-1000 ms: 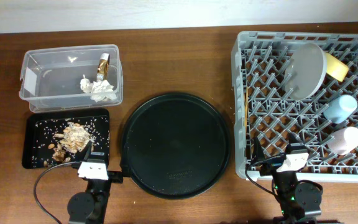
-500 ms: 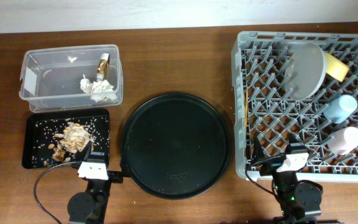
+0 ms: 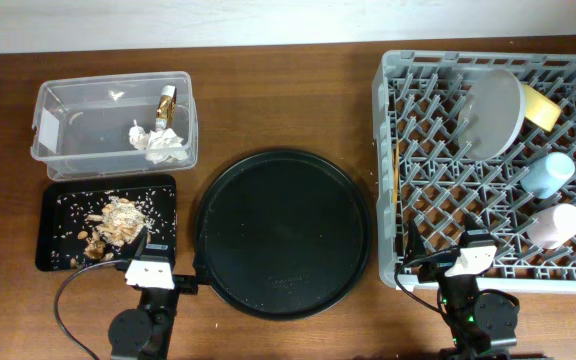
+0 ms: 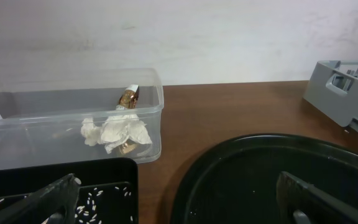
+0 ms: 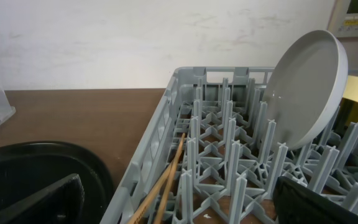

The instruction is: Sort waste into correct bins and load items into the dishwasher rack

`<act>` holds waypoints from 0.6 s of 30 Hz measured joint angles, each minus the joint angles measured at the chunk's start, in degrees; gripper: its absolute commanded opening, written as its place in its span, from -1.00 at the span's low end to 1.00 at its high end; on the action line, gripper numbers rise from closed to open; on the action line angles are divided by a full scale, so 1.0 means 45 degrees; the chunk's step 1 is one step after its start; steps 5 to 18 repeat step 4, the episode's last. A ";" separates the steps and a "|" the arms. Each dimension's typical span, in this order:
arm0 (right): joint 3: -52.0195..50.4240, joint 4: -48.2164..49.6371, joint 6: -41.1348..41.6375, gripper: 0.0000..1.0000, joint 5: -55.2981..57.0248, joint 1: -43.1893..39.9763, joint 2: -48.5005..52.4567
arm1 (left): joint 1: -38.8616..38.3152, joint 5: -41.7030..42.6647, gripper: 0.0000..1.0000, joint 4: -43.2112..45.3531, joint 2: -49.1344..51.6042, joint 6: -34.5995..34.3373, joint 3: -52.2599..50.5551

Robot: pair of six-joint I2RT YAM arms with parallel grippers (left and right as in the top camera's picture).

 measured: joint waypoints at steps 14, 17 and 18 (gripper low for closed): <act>0.0000 0.0000 -0.0010 0.97 0.0000 0.0000 0.0000 | 0.0000 -0.0005 0.99 0.0000 0.0000 0.0000 0.0000; 0.0000 0.0000 -0.0010 0.97 0.0000 0.0000 0.0000 | 0.0000 -0.0005 0.99 0.0000 0.0000 0.0000 0.0000; 0.0000 0.0000 -0.0010 0.97 0.0000 0.0000 0.0000 | 0.0000 -0.0005 0.99 0.0000 0.0000 0.0000 0.0000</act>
